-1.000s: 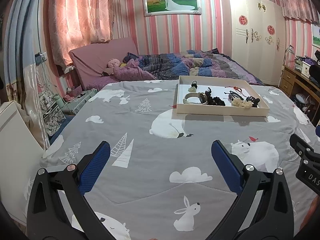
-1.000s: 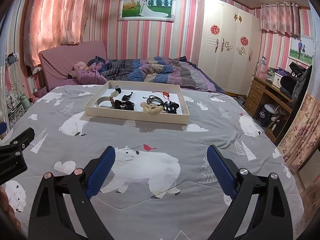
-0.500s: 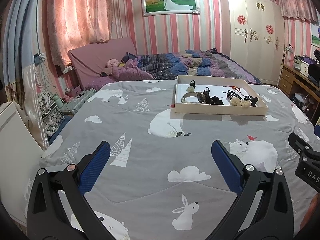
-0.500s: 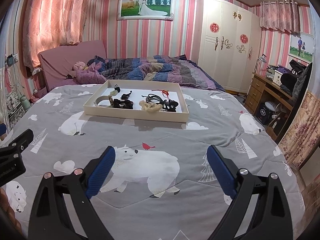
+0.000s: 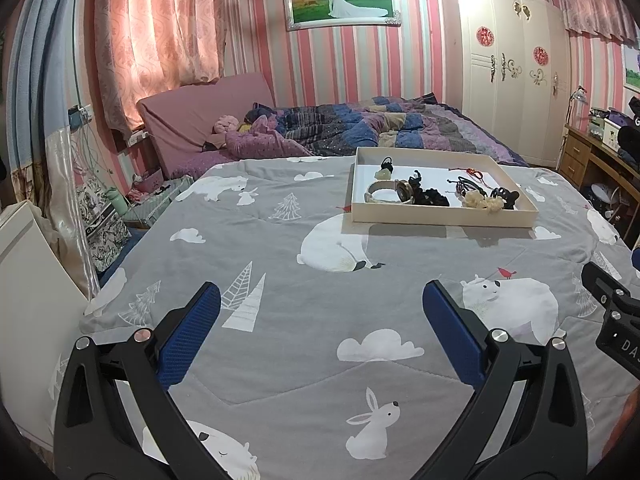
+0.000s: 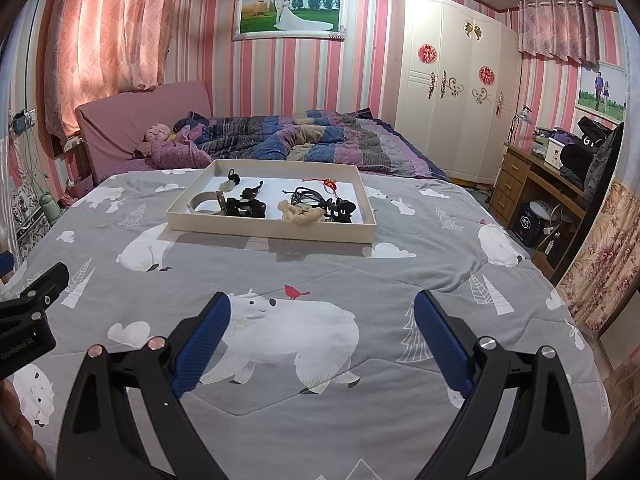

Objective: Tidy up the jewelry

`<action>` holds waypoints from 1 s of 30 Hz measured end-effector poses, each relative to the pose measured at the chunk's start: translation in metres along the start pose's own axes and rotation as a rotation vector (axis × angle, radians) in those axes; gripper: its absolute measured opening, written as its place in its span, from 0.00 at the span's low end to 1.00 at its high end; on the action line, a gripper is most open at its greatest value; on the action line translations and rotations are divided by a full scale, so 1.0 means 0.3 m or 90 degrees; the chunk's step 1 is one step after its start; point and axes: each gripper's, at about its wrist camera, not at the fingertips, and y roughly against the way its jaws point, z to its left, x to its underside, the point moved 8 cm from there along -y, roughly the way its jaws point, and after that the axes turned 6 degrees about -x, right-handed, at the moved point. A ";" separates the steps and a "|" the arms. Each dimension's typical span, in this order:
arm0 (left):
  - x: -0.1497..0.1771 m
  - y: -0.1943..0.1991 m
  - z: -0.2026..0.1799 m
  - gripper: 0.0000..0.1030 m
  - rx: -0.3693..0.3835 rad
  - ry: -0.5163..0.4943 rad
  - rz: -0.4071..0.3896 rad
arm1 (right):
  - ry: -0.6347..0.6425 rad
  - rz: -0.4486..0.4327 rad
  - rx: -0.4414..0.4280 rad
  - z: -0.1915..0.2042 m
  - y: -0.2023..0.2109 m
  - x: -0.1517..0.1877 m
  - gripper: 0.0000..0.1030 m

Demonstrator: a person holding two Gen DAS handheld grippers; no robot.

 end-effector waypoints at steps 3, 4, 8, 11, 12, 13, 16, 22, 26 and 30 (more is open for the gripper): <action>0.001 0.000 0.002 0.97 -0.002 0.001 0.001 | -0.001 -0.001 0.000 0.000 0.001 0.000 0.90; 0.001 0.000 0.002 0.97 -0.002 0.001 0.001 | 0.000 0.000 0.000 0.000 0.001 0.000 0.90; 0.001 0.000 0.002 0.97 -0.002 0.000 0.001 | 0.001 -0.001 0.002 0.000 0.002 0.000 0.90; 0.001 0.000 0.002 0.97 -0.001 0.001 0.001 | 0.000 0.001 0.001 0.001 0.002 0.002 0.90; 0.001 0.000 0.002 0.97 -0.002 0.001 0.001 | 0.000 0.001 0.000 0.001 0.002 0.002 0.90; 0.001 0.000 0.003 0.97 -0.003 0.001 0.001 | 0.000 0.002 0.000 0.002 0.002 0.003 0.90; 0.001 0.007 0.002 0.97 -0.001 0.001 0.000 | -0.001 0.002 -0.001 0.003 0.004 0.006 0.90; -0.003 0.020 0.005 0.97 -0.010 0.002 -0.007 | 0.000 -0.001 0.003 0.008 0.001 0.007 0.90; 0.000 0.023 0.004 0.97 -0.013 -0.002 -0.005 | 0.000 0.000 0.004 0.009 0.001 0.008 0.90; 0.002 0.021 0.005 0.97 -0.010 0.000 0.000 | 0.001 -0.001 0.005 0.007 0.003 0.007 0.90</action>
